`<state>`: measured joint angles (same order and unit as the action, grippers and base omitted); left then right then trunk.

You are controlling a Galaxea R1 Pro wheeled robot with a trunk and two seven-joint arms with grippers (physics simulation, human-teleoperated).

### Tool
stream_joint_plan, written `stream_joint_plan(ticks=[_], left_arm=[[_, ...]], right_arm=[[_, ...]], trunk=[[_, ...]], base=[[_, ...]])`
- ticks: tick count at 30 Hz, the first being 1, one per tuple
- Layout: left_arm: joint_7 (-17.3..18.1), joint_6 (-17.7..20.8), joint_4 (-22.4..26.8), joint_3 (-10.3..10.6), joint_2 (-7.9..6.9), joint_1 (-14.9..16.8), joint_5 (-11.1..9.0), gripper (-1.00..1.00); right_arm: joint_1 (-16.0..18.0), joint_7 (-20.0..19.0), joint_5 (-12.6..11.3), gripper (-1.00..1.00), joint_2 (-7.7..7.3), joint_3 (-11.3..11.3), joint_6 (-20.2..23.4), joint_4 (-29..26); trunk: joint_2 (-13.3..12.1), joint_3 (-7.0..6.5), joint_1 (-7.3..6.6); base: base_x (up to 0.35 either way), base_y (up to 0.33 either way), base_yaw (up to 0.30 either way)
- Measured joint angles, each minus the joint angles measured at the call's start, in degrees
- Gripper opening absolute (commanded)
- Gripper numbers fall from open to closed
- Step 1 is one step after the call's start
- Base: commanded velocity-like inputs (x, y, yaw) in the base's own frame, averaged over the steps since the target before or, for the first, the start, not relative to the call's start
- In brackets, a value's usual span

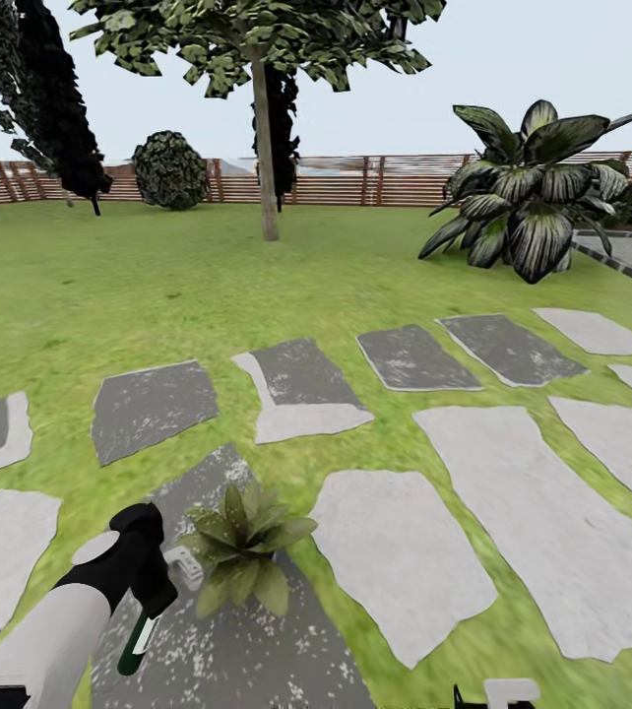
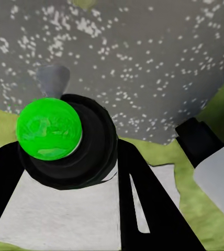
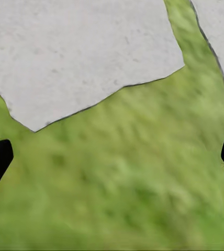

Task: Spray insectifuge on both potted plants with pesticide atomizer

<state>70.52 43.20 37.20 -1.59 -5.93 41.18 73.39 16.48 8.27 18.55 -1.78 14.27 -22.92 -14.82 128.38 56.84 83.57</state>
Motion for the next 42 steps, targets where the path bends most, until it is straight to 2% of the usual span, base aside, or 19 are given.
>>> stream_joint_plan(ticks=[12,17,22,29,36,42], left_arm=[[0.0,0.0,-0.4,0.0,-0.09,0.0,-0.1,-1.0],[-0.6,0.0,-0.8,0.0,-0.23,-0.1,0.0,-1.0],[-3.2,0.1,-1.0,0.0,-0.37,-0.3,-0.4,-1.0],[-3.4,0.0,-2.0,0.1,0.06,-0.4,-0.5,-1.0],[-4.5,0.0,-2.3,0.0,0.14,-0.4,-0.6,-1.0],[-4.8,0.0,-3.8,0.0,-0.27,-0.5,-0.5,-1.0]], right_arm=[[0.0,0.0,0.0,1.0,0.0,0.0,0.0,0.0],[0.0,0.0,0.0,1.0,0.0,0.0,0.0,0.0],[0.0,0.0,0.0,1.0,-0.03,0.0,0.0,0.0],[0.0,-0.1,0.0,1.0,-0.09,0.0,0.0,0.0],[0.0,-0.1,0.0,1.0,-0.09,0.0,0.0,0.0],[0.0,-0.1,0.0,1.0,-0.09,0.0,0.0,0.0]], trunk=[[0.0,0.0,-0.01],[0.0,0.0,-0.01],[0.0,0.0,-0.01],[0.0,0.0,-0.01],[0.0,0.0,-0.03],[0.0,0.0,-0.01]], base=[[-0.05,-0.234,0.275],[0.0,-0.073,0.262],[0.0,-0.002,0.042],[0.007,-0.001,0.0],[0.173,-0.157,0.0],[0.028,-0.028,0.079]])
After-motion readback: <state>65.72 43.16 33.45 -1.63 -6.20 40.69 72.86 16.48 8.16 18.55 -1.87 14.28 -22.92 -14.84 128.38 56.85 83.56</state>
